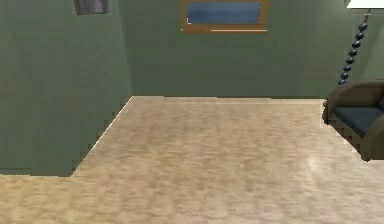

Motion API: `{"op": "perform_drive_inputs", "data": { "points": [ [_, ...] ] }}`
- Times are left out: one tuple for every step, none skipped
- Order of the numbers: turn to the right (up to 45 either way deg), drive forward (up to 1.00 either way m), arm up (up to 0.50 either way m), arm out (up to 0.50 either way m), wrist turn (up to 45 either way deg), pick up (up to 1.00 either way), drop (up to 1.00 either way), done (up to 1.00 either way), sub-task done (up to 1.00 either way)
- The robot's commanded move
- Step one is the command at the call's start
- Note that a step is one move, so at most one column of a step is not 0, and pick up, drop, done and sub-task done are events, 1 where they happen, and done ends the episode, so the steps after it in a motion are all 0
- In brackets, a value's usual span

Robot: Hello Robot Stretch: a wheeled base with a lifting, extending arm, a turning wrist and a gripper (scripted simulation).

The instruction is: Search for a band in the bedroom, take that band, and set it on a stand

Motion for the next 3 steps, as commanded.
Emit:
{"op": "perform_drive_inputs", "data": {
  "points": [
    [-45.0,0.00,0.00,0.00,0.0,0.00,0.00,0.00,0.00],
    [-39.0,0.00,0.00,0.00,0.0,0.00,0.00,0.00,0.00],
    [0.0,1.00,0.00,0.00,0.0,0.00,0.00,0.00,0.00]
  ]
}}
